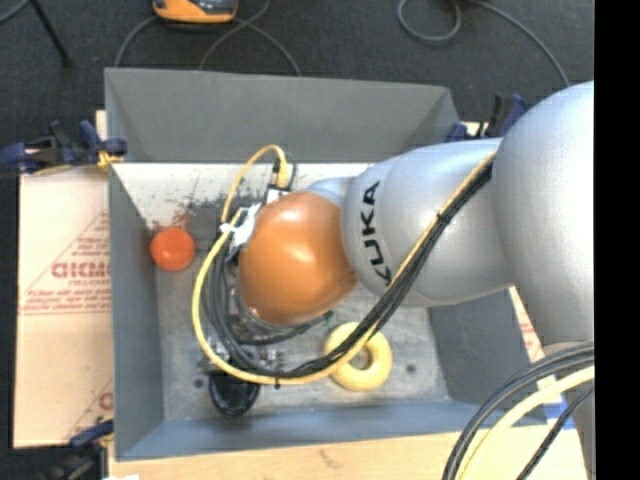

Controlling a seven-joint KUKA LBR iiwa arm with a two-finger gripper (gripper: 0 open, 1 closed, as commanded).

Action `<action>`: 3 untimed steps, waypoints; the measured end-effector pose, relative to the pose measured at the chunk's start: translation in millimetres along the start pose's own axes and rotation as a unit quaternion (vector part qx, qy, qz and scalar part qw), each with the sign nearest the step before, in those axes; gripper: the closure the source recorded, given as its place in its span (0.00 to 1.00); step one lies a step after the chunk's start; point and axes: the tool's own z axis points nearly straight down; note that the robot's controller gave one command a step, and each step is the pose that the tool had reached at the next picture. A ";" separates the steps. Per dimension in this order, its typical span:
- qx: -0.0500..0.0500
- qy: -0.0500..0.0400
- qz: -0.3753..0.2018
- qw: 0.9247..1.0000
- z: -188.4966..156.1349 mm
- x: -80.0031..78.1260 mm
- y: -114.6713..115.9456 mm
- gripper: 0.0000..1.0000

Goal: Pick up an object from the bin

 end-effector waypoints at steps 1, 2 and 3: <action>-0.011 0.018 -0.001 1.000 -29.0 0.0 6.5 1.00; -0.008 0.018 0.013 1.000 -65.7 0.5 9.5 1.00; -0.011 0.018 -0.070 0.997 -95.6 -5.7 0.9 1.00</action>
Offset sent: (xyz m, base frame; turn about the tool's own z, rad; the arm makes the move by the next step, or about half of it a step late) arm -0.0124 -0.0020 0.0663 0.0284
